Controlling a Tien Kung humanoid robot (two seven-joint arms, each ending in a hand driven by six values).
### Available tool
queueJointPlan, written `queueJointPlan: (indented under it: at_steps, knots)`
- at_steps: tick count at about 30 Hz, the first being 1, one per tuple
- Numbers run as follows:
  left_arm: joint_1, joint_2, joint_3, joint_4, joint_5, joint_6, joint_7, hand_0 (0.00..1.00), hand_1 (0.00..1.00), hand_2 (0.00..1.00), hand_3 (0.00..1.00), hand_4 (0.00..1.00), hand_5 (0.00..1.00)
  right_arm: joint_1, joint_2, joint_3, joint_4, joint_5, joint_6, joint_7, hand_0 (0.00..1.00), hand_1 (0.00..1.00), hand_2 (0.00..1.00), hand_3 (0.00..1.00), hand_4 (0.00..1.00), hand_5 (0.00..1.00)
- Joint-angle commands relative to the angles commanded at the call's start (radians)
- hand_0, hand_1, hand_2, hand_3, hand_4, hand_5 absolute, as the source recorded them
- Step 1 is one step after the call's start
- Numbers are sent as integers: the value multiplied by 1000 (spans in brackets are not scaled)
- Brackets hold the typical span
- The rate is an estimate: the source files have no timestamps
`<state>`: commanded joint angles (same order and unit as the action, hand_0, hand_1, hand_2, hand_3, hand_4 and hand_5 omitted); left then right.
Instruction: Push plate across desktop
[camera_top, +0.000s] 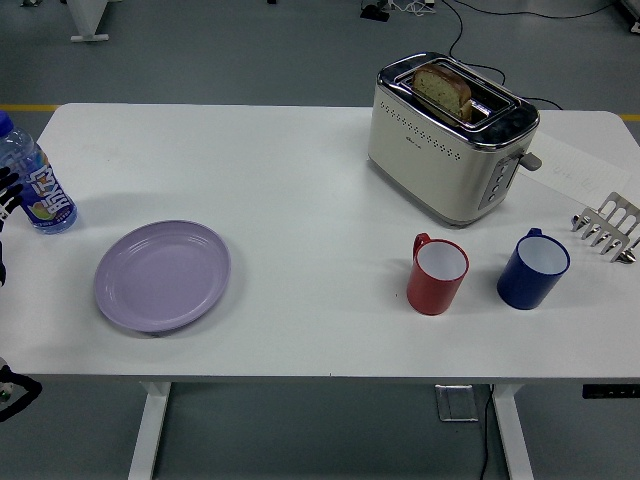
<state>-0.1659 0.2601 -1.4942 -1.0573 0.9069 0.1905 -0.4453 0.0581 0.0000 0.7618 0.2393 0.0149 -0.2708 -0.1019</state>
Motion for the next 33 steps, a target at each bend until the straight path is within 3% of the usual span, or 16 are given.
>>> queueJointPlan:
  at_steps: [16, 33]
  knots:
    - [11, -79, 50, 53, -29, -24, -10, 825, 839, 825, 763, 528, 998, 2, 0, 22, 3, -41, -3, -16, 594, 533, 636, 606, 359, 516]
    - [6, -125, 105, 91, -55, -32, -24, 813, 829, 816, 762, 491, 998, 6, 0, 38, 5, -74, -5, -27, 594, 533, 636, 607, 360, 517]
